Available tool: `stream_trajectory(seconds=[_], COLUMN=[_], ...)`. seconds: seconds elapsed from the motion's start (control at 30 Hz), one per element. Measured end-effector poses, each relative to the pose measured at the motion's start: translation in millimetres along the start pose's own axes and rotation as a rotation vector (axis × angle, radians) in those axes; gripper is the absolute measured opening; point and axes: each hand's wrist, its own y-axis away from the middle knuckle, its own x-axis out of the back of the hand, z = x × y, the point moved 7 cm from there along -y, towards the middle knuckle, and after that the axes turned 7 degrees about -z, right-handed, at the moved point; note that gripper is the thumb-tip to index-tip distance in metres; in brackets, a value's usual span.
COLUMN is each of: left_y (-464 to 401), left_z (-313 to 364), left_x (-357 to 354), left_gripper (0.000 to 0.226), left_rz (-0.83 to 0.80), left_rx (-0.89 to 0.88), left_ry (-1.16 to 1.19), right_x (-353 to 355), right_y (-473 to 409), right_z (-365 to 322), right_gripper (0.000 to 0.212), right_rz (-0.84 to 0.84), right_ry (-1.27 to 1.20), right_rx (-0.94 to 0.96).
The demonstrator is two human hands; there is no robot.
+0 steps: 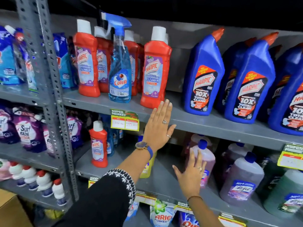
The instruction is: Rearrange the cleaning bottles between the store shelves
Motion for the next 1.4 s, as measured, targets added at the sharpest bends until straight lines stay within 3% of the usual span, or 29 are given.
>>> stream_trajectory(seconds=[0.1,0.27,0.43,0.63,0.7,0.8,0.93,1.17,1.3,1.4], left_y=[9,4,1,-8,-12,-10,-5,-4,-4,-4], left_z=[-28,-115,-220,-321,-345,-367,-376,-374,-374,-373], left_x=[15,66,122,157,157,141,129,133,135,135], left_gripper=[0.068,0.068,0.065,0.068,0.066,0.065,0.065,0.063,0.063,0.062], left_rz=[0.049,0.179,0.376,0.447,0.423,0.342,0.358,0.362,0.366,0.367], left_rx=[-0.118,-0.149,-0.069,0.073,0.109,0.134,0.122,0.099,0.105,0.101], left_ry=[0.006,0.052,-0.048,-0.115,-0.14,-0.162,-0.071,-0.02,-0.027,-0.028], right_x=[-30,-87,-147,-131,-112,-80,-46,-24,-34,-41], right_y=[6,21,36,8,-17,-63,-124,-179,-185,-182], right_z=[-56,-174,-289,-400,-421,-438,-438,-418,-387,-373], right_gripper=[0.095,0.101,0.091,0.068,0.071,0.075,0.073,0.088,0.1,0.097], right_rz=[-0.041,-0.142,-0.322,-0.149,-0.083,0.09,0.348,0.535,0.513,0.513], right_ry=[-0.091,-0.117,-0.339,-0.565,-0.674,-0.756,-0.653,-0.338,-0.36,-0.396], right_rx=[0.082,0.195,0.296,0.442,0.446,0.402,0.275,-0.035,-0.278,-0.353])
